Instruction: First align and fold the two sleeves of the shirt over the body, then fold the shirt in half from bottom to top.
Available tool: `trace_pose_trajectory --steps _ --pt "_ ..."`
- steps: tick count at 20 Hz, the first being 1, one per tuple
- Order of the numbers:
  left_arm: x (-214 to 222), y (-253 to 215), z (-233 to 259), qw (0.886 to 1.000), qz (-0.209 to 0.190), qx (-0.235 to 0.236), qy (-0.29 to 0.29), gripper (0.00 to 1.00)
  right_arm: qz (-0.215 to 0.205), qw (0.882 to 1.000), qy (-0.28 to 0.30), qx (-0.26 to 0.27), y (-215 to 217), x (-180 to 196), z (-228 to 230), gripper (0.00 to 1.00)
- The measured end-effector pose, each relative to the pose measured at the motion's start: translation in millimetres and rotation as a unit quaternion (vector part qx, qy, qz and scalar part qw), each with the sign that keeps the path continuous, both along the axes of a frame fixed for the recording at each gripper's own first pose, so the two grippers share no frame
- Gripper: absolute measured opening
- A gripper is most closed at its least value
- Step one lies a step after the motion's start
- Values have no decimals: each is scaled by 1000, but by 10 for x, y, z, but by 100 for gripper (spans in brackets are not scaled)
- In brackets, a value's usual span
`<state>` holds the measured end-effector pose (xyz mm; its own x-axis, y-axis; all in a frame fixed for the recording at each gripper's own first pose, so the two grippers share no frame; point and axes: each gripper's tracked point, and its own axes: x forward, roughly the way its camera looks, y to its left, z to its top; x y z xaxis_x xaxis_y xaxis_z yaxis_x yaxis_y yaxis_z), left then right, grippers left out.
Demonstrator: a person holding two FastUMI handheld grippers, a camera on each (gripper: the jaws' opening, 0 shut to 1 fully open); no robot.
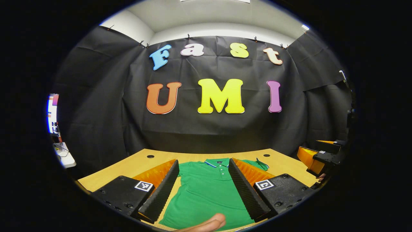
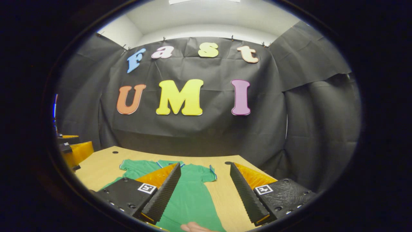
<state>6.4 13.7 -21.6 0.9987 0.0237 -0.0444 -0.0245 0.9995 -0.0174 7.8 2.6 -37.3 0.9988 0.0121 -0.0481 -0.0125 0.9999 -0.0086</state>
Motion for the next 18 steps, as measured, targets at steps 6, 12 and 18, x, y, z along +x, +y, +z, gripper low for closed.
trace_pose_trajectory --steps 6,12,18 --pt "165 34 -247 1000 7 0 24 99 -9 999 40 -15 -24 304 -306 96" --pt "510 69 -226 999 4 -32 12 99 -32 994 108 -7 -207 1168 -644 97" --pt "862 127 -480 999 -2 -40 28 96 -58 980 178 -66 -489 2340 -1178 95"
